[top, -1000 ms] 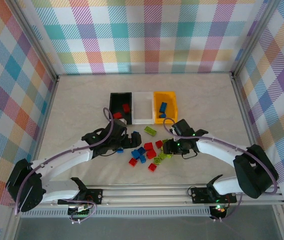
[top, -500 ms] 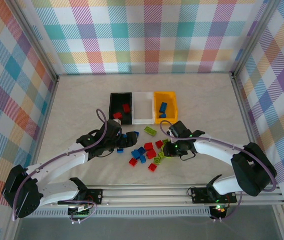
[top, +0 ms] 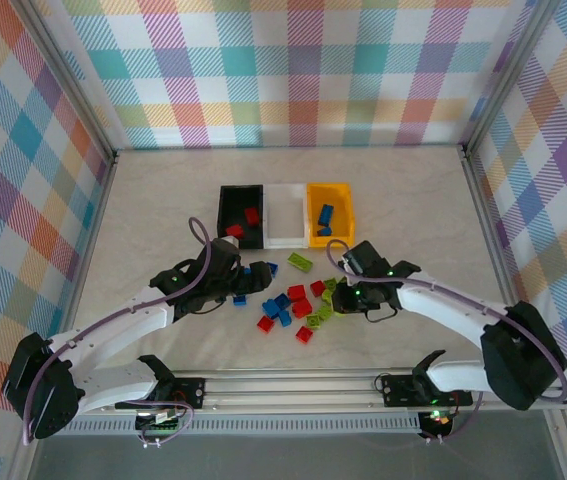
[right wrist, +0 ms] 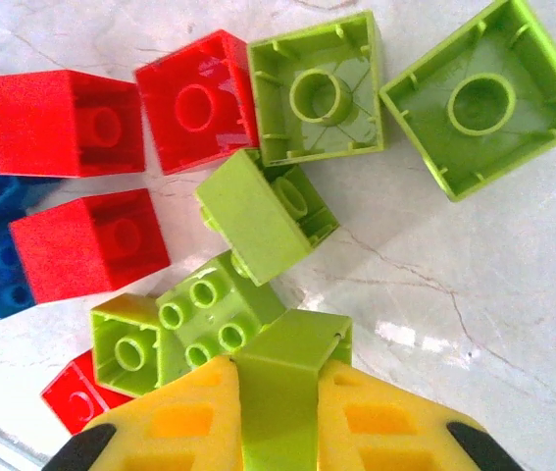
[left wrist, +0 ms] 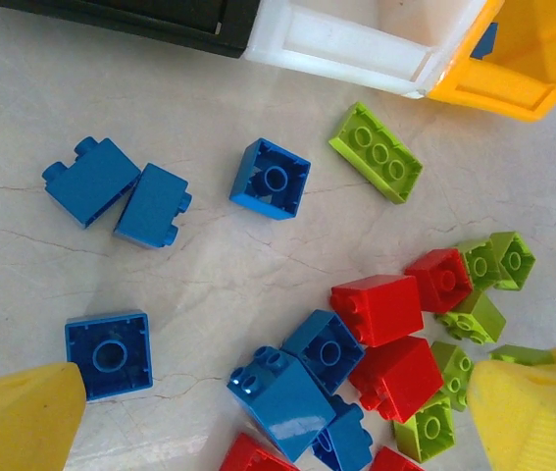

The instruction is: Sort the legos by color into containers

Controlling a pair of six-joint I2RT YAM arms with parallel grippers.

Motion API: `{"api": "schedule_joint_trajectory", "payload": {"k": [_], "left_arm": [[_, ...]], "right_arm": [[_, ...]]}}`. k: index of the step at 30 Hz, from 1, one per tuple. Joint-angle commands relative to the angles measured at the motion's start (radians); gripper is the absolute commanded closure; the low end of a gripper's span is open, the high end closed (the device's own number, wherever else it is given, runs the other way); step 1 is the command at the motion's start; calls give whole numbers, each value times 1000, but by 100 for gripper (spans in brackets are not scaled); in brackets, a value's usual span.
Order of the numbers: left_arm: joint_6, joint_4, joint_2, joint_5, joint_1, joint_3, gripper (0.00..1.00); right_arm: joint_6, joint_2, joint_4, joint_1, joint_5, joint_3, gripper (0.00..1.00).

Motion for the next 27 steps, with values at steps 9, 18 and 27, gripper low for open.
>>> {"api": "schedule_joint_trajectory", "payload": {"k": [9,18,27], "left_arm": [[-24,-19,-82,-20,22,-77,0],[-26,-63,-158,-25,25,-122,0],[-14,-92,-138,-28,31,-130,2]], "right_arm": [[-53,195,31,5,-91,420,81],[-74,655,27,-36,-25,913,82],[-46,883,-63,-67,98,1179,73]]}}
